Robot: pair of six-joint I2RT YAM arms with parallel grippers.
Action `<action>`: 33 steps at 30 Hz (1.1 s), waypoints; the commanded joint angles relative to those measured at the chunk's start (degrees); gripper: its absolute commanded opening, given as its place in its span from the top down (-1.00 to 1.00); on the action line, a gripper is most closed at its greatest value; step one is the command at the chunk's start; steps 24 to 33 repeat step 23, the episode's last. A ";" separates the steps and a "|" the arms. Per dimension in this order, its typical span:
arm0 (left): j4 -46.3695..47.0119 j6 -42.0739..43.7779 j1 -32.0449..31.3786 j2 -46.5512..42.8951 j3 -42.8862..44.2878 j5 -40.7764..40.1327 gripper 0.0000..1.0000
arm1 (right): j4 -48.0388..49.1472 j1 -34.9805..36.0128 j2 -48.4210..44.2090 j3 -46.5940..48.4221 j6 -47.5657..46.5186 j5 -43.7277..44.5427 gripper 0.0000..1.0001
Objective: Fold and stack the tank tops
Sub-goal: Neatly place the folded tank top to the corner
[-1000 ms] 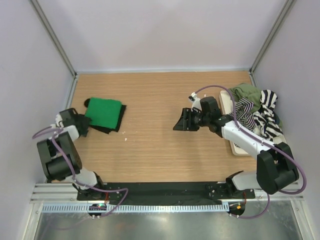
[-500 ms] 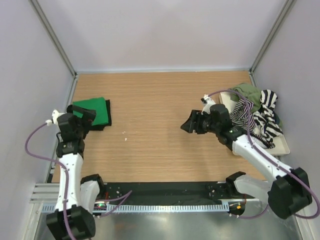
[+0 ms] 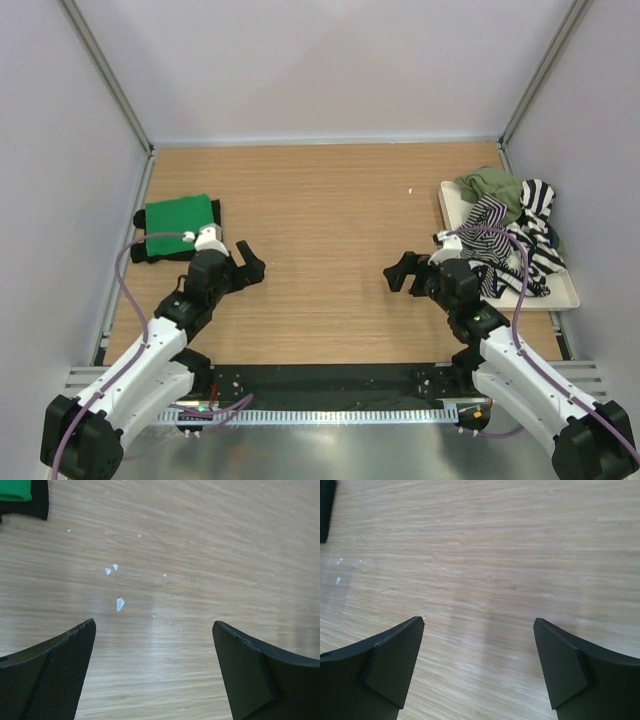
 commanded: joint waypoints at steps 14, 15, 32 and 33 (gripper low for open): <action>18.98 9.58 -1.01 -6.04 -8.90 -0.64 -0.99 | 3.81 -0.23 -10.13 -4.03 1.64 9.52 -0.99; 19.25 9.75 -1.01 -5.95 -8.99 -0.37 -0.99 | 3.55 -0.15 -9.87 -3.94 1.64 9.52 -0.99; 20.22 10.20 -1.01 -6.74 -9.78 1.04 -0.99 | 3.11 -0.23 -10.91 -4.12 1.73 9.08 -1.00; 20.22 10.20 -1.01 -6.74 -9.78 1.04 -0.99 | 3.11 -0.23 -10.91 -4.12 1.73 9.08 -1.00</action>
